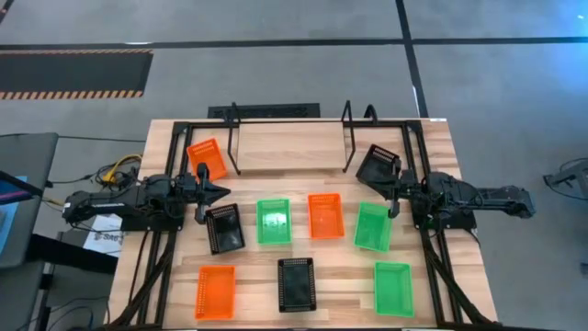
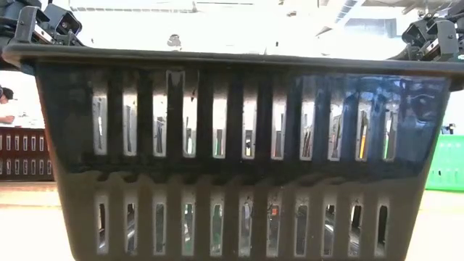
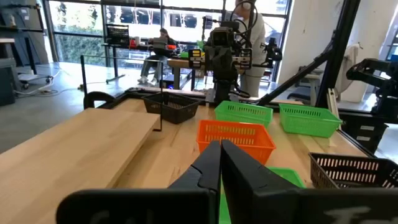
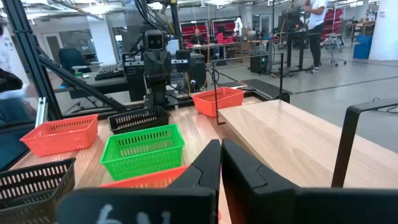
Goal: Stack baskets on shelf by color
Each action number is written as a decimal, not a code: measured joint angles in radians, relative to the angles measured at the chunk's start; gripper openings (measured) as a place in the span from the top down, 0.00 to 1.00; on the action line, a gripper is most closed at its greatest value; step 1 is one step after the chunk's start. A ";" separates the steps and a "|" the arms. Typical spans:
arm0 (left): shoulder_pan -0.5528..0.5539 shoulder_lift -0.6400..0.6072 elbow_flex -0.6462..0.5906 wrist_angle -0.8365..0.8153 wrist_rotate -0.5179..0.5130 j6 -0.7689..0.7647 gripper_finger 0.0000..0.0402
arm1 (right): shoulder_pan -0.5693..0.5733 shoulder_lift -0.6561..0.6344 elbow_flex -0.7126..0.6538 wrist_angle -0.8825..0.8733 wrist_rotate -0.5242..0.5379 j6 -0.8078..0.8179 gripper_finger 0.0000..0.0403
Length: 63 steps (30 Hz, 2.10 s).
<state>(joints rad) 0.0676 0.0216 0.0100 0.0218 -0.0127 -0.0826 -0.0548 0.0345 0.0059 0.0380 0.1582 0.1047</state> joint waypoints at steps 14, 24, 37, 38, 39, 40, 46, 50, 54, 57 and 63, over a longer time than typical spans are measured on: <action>0.000 0.000 0.000 0.000 0.000 0.000 1.00 | 0.000 0.000 0.000 0.000 0.000 0.000 0.91; 0.000 0.000 0.000 0.000 0.000 0.000 1.00 | 0.000 0.000 0.000 0.000 0.000 0.000 0.91; 0.000 0.000 0.000 0.000 0.000 0.000 1.00 | 0.000 0.000 0.000 0.000 0.000 0.000 0.91; 0.000 0.000 0.000 0.000 0.000 0.000 1.00 | 0.000 0.000 0.000 0.000 0.000 0.000 0.91; 0.000 0.000 0.000 0.000 0.000 0.000 1.00 | 0.000 0.000 0.000 0.000 0.000 0.000 0.91; 0.000 0.000 0.000 0.000 0.000 0.000 1.00 | 0.000 0.000 0.000 0.000 0.000 0.000 0.91; 0.000 0.000 0.000 0.000 0.000 -0.005 1.00 | 0.000 0.000 0.000 0.000 0.000 0.000 0.91; 0.000 0.000 0.000 0.000 0.001 -0.094 1.00 | 0.000 0.000 0.000 0.000 0.000 0.000 0.91; 0.000 0.000 0.000 0.000 -0.001 -0.271 1.00 | 0.000 0.000 0.000 0.000 0.000 0.000 0.91; 0.001 0.000 0.000 0.006 -0.029 -0.319 1.00 | 0.000 0.000 0.000 0.000 0.000 0.000 0.91; 0.001 0.000 0.000 0.055 -0.134 -0.409 1.00 | 0.000 0.000 0.000 0.000 0.000 0.000 0.91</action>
<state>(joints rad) 0.0681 0.0216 0.0100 0.0763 -0.1465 -0.4914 -0.0551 0.0345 0.0061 0.0380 0.1583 0.1051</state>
